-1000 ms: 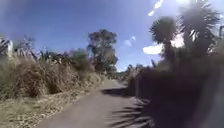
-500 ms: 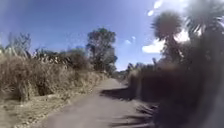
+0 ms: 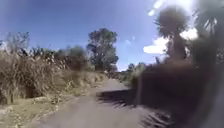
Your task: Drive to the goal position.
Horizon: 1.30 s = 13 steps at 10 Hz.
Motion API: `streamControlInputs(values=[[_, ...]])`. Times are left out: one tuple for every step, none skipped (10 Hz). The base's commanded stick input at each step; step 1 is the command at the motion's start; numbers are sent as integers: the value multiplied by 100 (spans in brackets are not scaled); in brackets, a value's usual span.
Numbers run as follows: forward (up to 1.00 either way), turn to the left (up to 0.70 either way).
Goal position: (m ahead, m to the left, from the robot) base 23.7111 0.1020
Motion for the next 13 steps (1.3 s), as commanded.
streamControlInputs(values=[[100,0],[100,0],[100,0],[100,0],[100,0],[100,0],[100,0],[100,0],[100,0],[100,0],[100,0],[100,0],[100,0]])
